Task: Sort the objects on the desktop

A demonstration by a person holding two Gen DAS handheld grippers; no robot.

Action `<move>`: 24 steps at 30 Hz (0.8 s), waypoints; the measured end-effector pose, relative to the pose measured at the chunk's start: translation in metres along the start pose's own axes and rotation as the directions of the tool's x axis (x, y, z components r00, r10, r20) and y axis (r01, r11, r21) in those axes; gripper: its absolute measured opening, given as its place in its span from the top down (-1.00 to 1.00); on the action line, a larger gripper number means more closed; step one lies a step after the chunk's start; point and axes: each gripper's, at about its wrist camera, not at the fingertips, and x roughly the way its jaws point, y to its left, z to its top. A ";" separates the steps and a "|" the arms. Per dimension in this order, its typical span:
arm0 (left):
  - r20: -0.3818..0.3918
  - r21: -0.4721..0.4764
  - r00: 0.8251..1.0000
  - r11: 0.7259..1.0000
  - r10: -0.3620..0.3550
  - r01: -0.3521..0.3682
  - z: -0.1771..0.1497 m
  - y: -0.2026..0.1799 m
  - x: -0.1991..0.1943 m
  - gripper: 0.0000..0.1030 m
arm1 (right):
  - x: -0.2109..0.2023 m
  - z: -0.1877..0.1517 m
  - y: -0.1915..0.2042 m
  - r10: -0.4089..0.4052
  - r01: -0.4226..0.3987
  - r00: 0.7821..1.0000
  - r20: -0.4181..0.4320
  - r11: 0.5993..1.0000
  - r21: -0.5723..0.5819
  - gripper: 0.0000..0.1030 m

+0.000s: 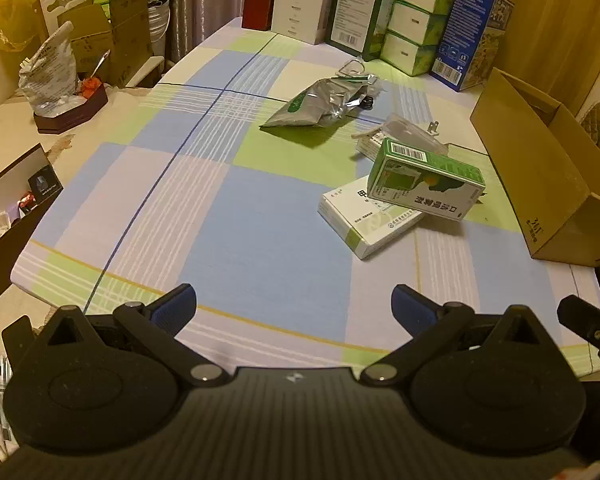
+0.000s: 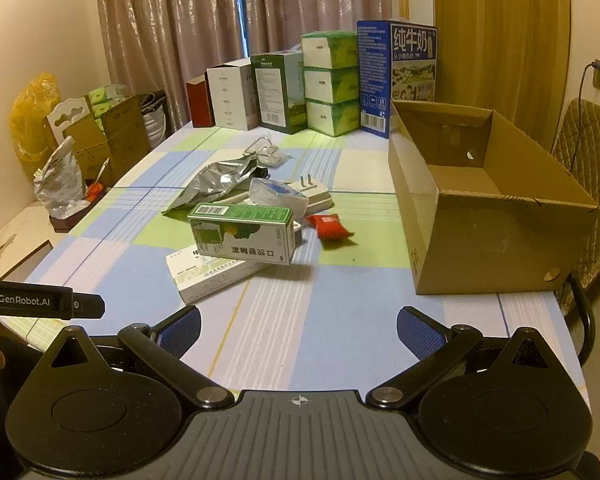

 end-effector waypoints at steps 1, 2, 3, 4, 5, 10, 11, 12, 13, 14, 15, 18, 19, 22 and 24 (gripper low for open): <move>0.001 -0.001 1.000 1.000 0.000 0.000 0.000 0.000 0.000 -0.98 | 0.000 0.000 0.000 0.001 -0.001 1.000 0.000 1.000 0.001 -0.97; 0.001 0.001 1.000 1.000 0.000 0.000 0.000 0.000 0.000 -0.98 | 0.000 -0.001 0.001 0.000 0.000 1.000 0.001 1.000 0.001 -0.97; 0.001 0.001 1.000 1.000 0.000 0.000 0.000 0.000 0.000 -0.98 | -0.001 -0.001 0.001 0.000 0.000 1.000 0.001 1.000 0.001 -0.97; 0.001 -0.001 1.000 1.000 0.001 -0.001 0.000 0.000 0.000 -0.98 | -0.001 -0.001 0.001 0.000 0.000 1.000 0.002 1.000 0.000 -0.97; 0.002 0.000 1.000 1.000 0.000 0.000 0.000 0.000 0.000 -0.98 | -0.001 -0.001 0.001 0.000 0.000 1.000 0.002 1.000 0.000 -0.97; 0.004 0.006 1.000 1.000 0.001 -0.001 0.000 -0.002 0.000 -0.98 | 0.000 -0.002 0.001 -0.002 0.002 1.000 -0.002 1.000 0.002 -0.97; 0.003 0.005 1.000 1.000 0.001 -0.001 0.000 -0.002 0.000 -0.98 | 0.000 -0.002 0.001 -0.002 0.002 1.000 -0.002 1.000 0.002 -0.97; 0.002 0.004 1.000 1.000 0.000 0.000 0.000 -0.002 0.000 -0.98 | 0.000 -0.002 0.001 -0.002 0.002 1.000 -0.002 1.000 0.002 -0.97; 0.002 0.005 1.000 1.000 0.000 0.000 0.000 -0.003 0.000 -0.98 | 0.000 -0.002 0.001 -0.002 0.002 1.000 -0.002 1.000 0.001 -0.97; 0.002 0.007 1.000 1.000 -0.001 0.001 -0.001 -0.004 0.000 -0.98 | 0.000 -0.003 0.001 -0.002 0.002 1.000 -0.001 1.000 0.000 -0.97; 0.003 0.009 1.000 1.000 0.000 0.000 -0.001 -0.004 0.000 -0.98 | 0.000 -0.003 0.001 -0.002 0.002 1.000 -0.001 1.000 -0.001 -0.97; 0.004 0.013 1.000 1.000 0.001 -0.001 -0.001 -0.005 -0.001 -0.98 | 0.000 -0.003 0.001 -0.003 0.003 1.000 -0.004 1.000 0.003 -0.97; 0.003 0.013 1.000 1.000 0.000 0.000 -0.002 -0.005 -0.001 -0.98 | 0.000 -0.004 0.001 -0.004 0.004 1.000 -0.004 1.000 0.003 -0.97; 0.003 0.011 1.000 1.000 -0.002 0.002 -0.002 -0.004 -0.001 -0.98 | 0.001 -0.004 0.000 -0.005 0.005 1.000 -0.006 1.000 0.002 -0.97; 0.004 0.014 1.000 1.000 -0.001 0.001 -0.002 -0.005 -0.001 -0.98 | 0.001 -0.004 0.000 -0.005 0.005 1.000 -0.007 1.000 0.003 -0.97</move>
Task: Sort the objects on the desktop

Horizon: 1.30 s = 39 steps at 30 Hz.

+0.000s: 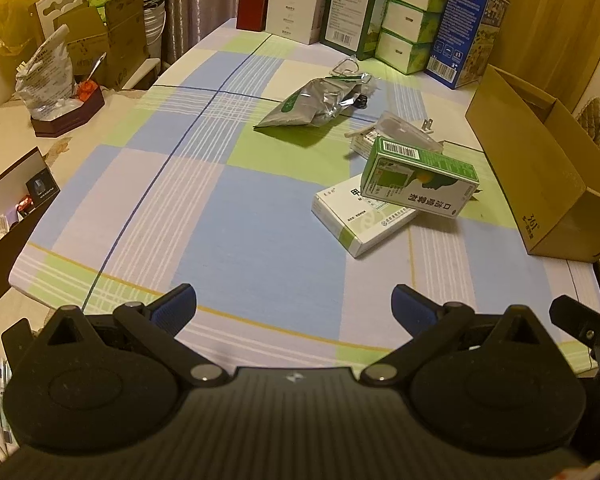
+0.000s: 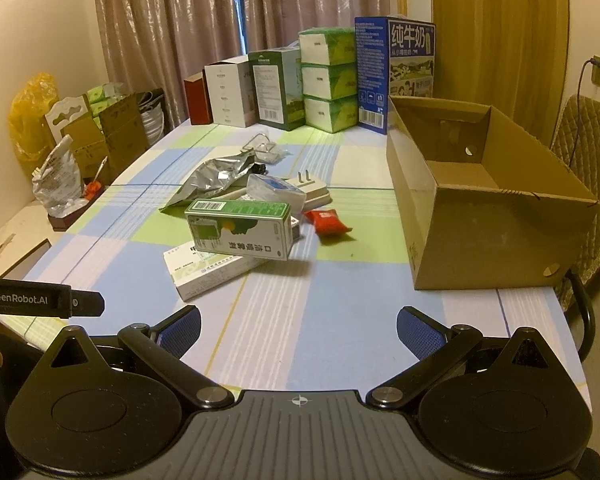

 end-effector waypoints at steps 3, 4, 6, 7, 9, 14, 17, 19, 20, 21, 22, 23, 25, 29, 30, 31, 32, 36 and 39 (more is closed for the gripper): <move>0.000 0.000 1.000 1.000 -0.002 0.002 0.001 0.000 0.000 -0.98 | 0.000 0.000 0.000 0.001 -0.001 1.000 0.001 1.000 0.000 -0.97; 0.000 0.001 1.000 1.000 -0.002 0.002 0.001 -0.001 0.000 -0.98 | 0.000 0.000 0.000 0.000 0.000 1.000 0.000 1.000 -0.001 -0.97; -0.001 0.002 1.000 1.000 -0.004 0.004 0.001 -0.002 0.000 -0.98 | 0.000 -0.001 0.000 -0.001 0.001 1.000 0.000 1.000 -0.002 -0.97; -0.001 0.001 1.000 1.000 -0.005 0.005 0.001 -0.002 0.000 -0.98 | 0.000 -0.001 0.000 -0.002 0.002 1.000 0.000 1.000 -0.002 -0.97; -0.002 0.001 1.000 1.000 -0.006 0.006 0.001 -0.002 0.000 -0.98 | 0.000 -0.001 0.000 -0.002 0.002 1.000 -0.001 1.000 -0.003 -0.97; -0.003 0.001 1.000 1.000 -0.006 0.006 0.000 -0.002 0.000 -0.98 | 0.001 -0.001 -0.001 -0.002 0.002 1.000 -0.002 1.000 -0.002 -0.97; -0.005 0.001 1.000 1.000 -0.007 0.007 0.000 -0.003 0.001 -0.98 | 0.001 -0.001 -0.001 -0.002 0.002 1.000 -0.002 1.000 -0.003 -0.97; -0.004 0.000 1.000 1.000 -0.007 0.007 -0.001 -0.003 0.001 -0.98 | 0.001 -0.001 -0.002 -0.002 0.002 1.000 -0.003 1.000 -0.002 -0.97; -0.004 0.000 1.000 1.000 -0.008 0.008 -0.001 -0.003 0.001 -0.98 | 0.001 -0.001 -0.002 -0.003 0.002 1.000 -0.004 1.000 -0.002 -0.97; -0.005 0.001 1.000 1.000 -0.009 0.009 -0.001 -0.003 0.001 -0.98 | 0.002 -0.001 -0.002 -0.003 0.003 1.000 -0.005 1.000 -0.002 -0.97; -0.005 0.000 1.000 1.000 -0.008 0.008 -0.001 -0.003 0.001 -0.98 | 0.002 -0.002 -0.002 -0.003 0.003 1.000 -0.005 1.000 -0.003 -0.97; -0.005 0.000 1.000 1.000 -0.007 0.007 -0.001 -0.003 0.001 -0.98 | 0.002 -0.002 -0.002 -0.003 0.003 1.000 -0.004 1.000 -0.003 -0.97; -0.005 0.000 1.000 1.000 -0.007 0.007 -0.001 -0.003 0.001 -0.98 | 0.002 -0.002 -0.002 -0.004 0.004 1.000 -0.006 1.000 -0.003 -0.97; -0.005 0.001 1.000 1.000 -0.008 0.008 -0.001 -0.003 0.001 -0.98 | 0.003 -0.002 -0.002 -0.004 0.004 1.000 -0.007 1.000 -0.003 -0.97; -0.005 0.001 1.000 1.000 -0.008 0.008 -0.002 -0.002 0.001 -0.98 | 0.003 -0.002 -0.003 -0.004 0.004 1.000 -0.008 1.000 -0.002 -0.97; -0.006 0.000 1.000 1.000 -0.008 0.008 -0.002 -0.002 0.001 -0.98 | 0.003 -0.002 -0.003 -0.004 0.004 1.000 -0.009 1.000 0.000 -0.97; -0.007 0.000 1.000 1.000 -0.009 0.009 -0.002 -0.002 0.002 -0.98 | 0.004 -0.002 -0.003 -0.004 0.004 1.000 -0.011 1.000 0.000 -0.97; -0.006 -0.001 1.000 1.000 -0.009 0.009 -0.003 -0.002 0.002 -0.98 | 0.005 -0.001 -0.003 -0.003 0.003 1.000 -0.026 1.000 -0.001 -0.97; -0.005 -0.001 1.000 1.000 -0.010 0.010 -0.003 -0.002 0.003 -0.98 | 0.006 -0.001 -0.004 -0.002 0.002 1.000 -0.031 1.000 0.001 -0.97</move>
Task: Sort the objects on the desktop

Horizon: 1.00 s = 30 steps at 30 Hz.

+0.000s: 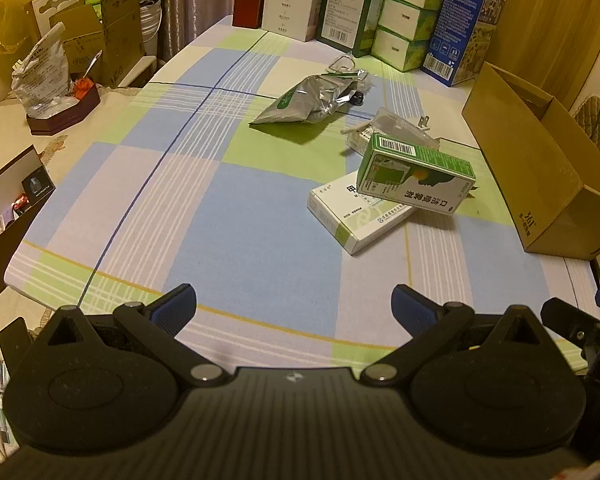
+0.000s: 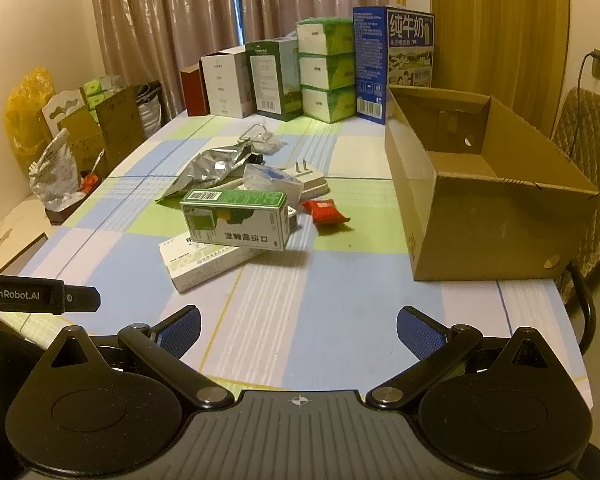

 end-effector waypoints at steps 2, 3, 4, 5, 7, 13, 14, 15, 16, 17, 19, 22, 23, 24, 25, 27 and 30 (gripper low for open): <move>0.000 0.003 1.000 1.000 0.000 0.000 0.000 0.000 0.001 -0.98 | 0.000 0.000 0.000 -0.001 0.001 1.000 -0.002 1.000 -0.001 -0.97; -0.002 0.005 1.000 1.000 -0.001 0.001 0.000 -0.001 0.001 -0.98 | 0.001 0.000 0.000 0.000 0.000 1.000 -0.003 1.000 -0.001 -0.97; -0.003 0.007 1.000 1.000 -0.002 0.002 0.000 -0.001 0.001 -0.98 | 0.001 0.000 0.000 0.001 -0.001 1.000 -0.005 1.000 -0.001 -0.97; -0.004 0.009 1.000 1.000 -0.003 0.003 0.001 -0.001 0.001 -0.98 | 0.001 -0.001 0.000 0.000 0.000 1.000 -0.006 1.000 -0.001 -0.97; -0.006 0.016 1.000 1.000 -0.007 0.007 0.002 -0.001 0.001 -0.98 | 0.001 -0.001 -0.001 0.002 -0.002 1.000 -0.009 1.000 -0.002 -0.97; -0.011 0.016 1.000 1.000 -0.018 0.018 0.004 -0.002 0.003 -0.98 | 0.004 -0.001 -0.003 0.002 -0.002 1.000 -0.016 1.000 -0.013 -0.97; -0.013 0.019 1.000 1.000 -0.018 0.019 0.005 -0.002 0.003 -0.98 | 0.005 -0.001 -0.003 0.005 -0.005 1.000 -0.015 1.000 -0.018 -0.97; -0.013 0.024 1.000 1.000 -0.019 0.019 0.006 -0.002 0.004 -0.98 | 0.005 -0.001 -0.004 0.012 -0.013 1.000 -0.013 1.000 -0.026 -0.97; -0.013 0.030 1.000 0.999 -0.021 0.022 0.007 -0.002 0.005 -0.98 | 0.005 0.000 -0.004 0.019 -0.019 1.000 -0.007 0.999 -0.034 -0.97; -0.011 0.037 1.000 0.999 -0.029 0.030 0.008 -0.001 0.005 -0.98 | 0.005 0.001 -0.005 0.026 -0.025 1.000 0.002 0.999 -0.039 -0.97; -0.001 0.054 0.999 0.998 -0.043 0.043 0.010 0.001 0.006 -0.98 | 0.006 0.004 -0.006 0.040 -0.039 0.999 0.021 0.998 -0.052 -0.97; 0.008 0.096 0.998 0.993 -0.064 0.063 0.017 0.002 0.009 -0.98 | 0.009 0.012 -0.002 0.048 -0.042 0.998 0.040 0.990 -0.137 -0.97; 0.013 0.109 0.997 0.991 -0.077 0.075 0.019 0.002 0.010 -0.98 | 0.011 0.015 -0.001 0.055 -0.046 0.998 0.044 0.983 -0.178 -0.97; 0.018 0.123 0.996 0.988 -0.093 0.090 0.022 0.003 0.011 -0.98 | 0.013 0.017 0.002 0.062 -0.049 0.997 0.048 0.971 -0.233 -0.97; 0.021 0.142 0.994 0.984 -0.111 0.107 0.025 0.004 0.012 -0.98 | 0.016 0.020 0.005 0.061 -0.044 0.997 0.052 0.958 -0.284 -0.97; 0.026 0.191 0.992 0.975 -0.121 0.114 0.030 0.003 0.016 -0.98 | 0.023 0.023 0.010 0.066 -0.040 0.996 0.055 0.922 -0.386 -0.97; 0.036 0.285 0.991 0.952 -0.126 0.111 0.037 -0.001 0.022 -0.99 | 0.034 0.027 0.015 0.103 -0.071 0.994 0.039 0.866 -0.496 -0.97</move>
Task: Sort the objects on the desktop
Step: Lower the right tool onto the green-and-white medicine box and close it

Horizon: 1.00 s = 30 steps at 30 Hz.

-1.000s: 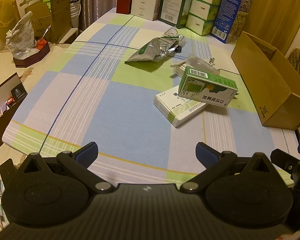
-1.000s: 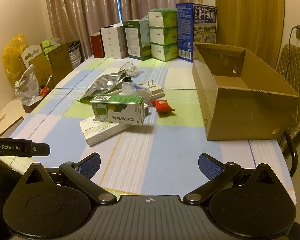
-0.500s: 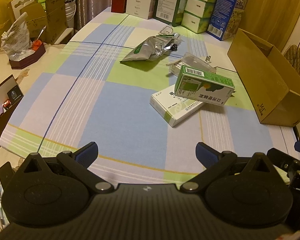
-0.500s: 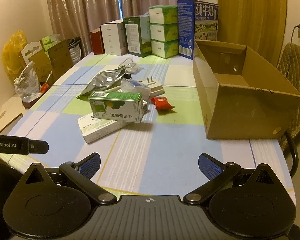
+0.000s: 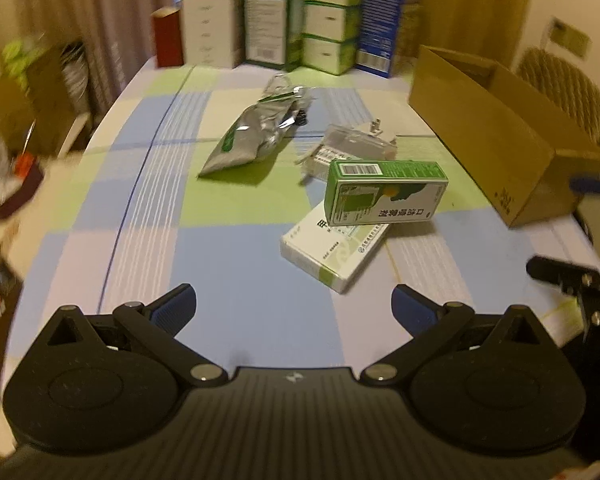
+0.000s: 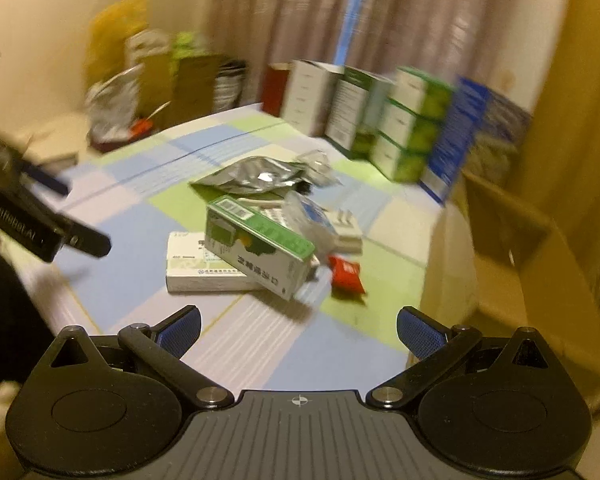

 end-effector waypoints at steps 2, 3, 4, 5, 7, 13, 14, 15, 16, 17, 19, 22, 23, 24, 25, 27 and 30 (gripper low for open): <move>-0.002 0.043 1.000 0.999 -0.014 0.014 0.005 0.000 0.006 -0.99 | 0.009 0.006 0.001 0.034 -0.034 0.999 0.000 0.997 -0.074 -0.97; -0.004 0.068 1.000 0.997 -0.030 0.030 0.008 0.000 0.010 -0.99 | 0.013 0.009 0.000 0.049 -0.049 0.999 -0.002 0.993 -0.108 -0.97; -0.004 0.087 0.999 0.995 -0.043 0.043 0.009 0.000 0.012 -0.99 | 0.019 0.012 0.001 0.061 -0.061 0.998 -0.006 0.988 -0.142 -0.97; -0.004 0.116 0.999 0.992 -0.051 0.052 0.012 -0.001 0.015 -0.99 | 0.024 0.015 0.000 0.078 -0.079 0.997 -0.011 0.982 -0.172 -0.97; -0.004 0.171 0.997 0.982 -0.077 0.077 0.017 -0.002 0.020 -0.98 | 0.035 0.021 0.000 0.101 -0.103 0.995 -0.020 0.968 -0.230 -0.97; -0.027 0.329 0.988 0.932 -0.154 0.154 0.032 -0.005 0.040 -0.98 | 0.063 0.040 -0.003 0.181 -0.199 0.980 -0.084 0.912 -0.358 -0.96; -0.040 0.364 0.986 0.916 -0.164 0.167 0.033 -0.007 0.045 -0.98 | 0.068 0.043 -0.003 0.196 -0.218 0.976 -0.096 0.901 -0.376 -0.96; -0.050 0.392 0.984 0.903 -0.171 0.176 0.035 -0.008 0.049 -0.98 | 0.073 0.045 -0.004 0.209 -0.235 0.972 -0.107 0.892 -0.387 -0.96; -0.060 0.420 0.982 0.888 -0.178 0.186 0.036 -0.009 0.053 -0.98 | 0.080 0.048 -0.005 0.226 -0.257 0.966 -0.123 0.884 -0.391 -0.96; -0.073 0.445 0.981 0.874 -0.181 0.195 0.037 -0.010 0.058 -0.98 | 0.085 0.051 -0.006 0.240 -0.276 0.961 -0.139 0.878 -0.392 -0.96; -0.093 0.486 0.977 0.848 -0.190 0.211 0.037 -0.012 0.067 -0.98 | 0.097 0.056 -0.009 0.259 -0.305 0.952 -0.166 0.869 -0.390 -0.95; -0.124 0.531 0.970 0.811 -0.210 0.244 0.037 -0.015 0.079 -0.98 | 0.116 0.064 -0.013 0.285 -0.352 0.933 -0.220 0.852 -0.389 -0.77; -0.132 0.542 0.968 0.803 -0.211 0.249 0.037 -0.016 0.082 -0.98 | 0.120 0.066 -0.013 0.290 -0.364 0.927 -0.237 0.846 -0.390 -0.71; -0.137 0.551 0.967 0.795 -0.214 0.254 0.037 -0.017 0.086 -0.98 | 0.125 0.068 -0.014 0.295 -0.378 0.921 -0.255 0.838 -0.394 -0.69; -0.139 0.558 0.967 0.790 -0.215 0.256 0.036 -0.017 0.090 -0.98 | 0.130 0.069 -0.013 0.304 -0.395 0.913 -0.272 0.828 -0.398 -0.65; -0.140 0.553 0.967 0.794 -0.211 0.253 0.038 -0.016 0.096 -0.98 | 0.139 0.071 -0.013 0.322 -0.427 0.896 -0.305 0.812 -0.399 -0.57; -0.147 0.532 0.965 0.805 -0.218 0.263 0.040 -0.013 0.106 -0.98 | 0.154 0.075 -0.014 0.338 -0.461 0.876 -0.344 0.798 -0.389 -0.36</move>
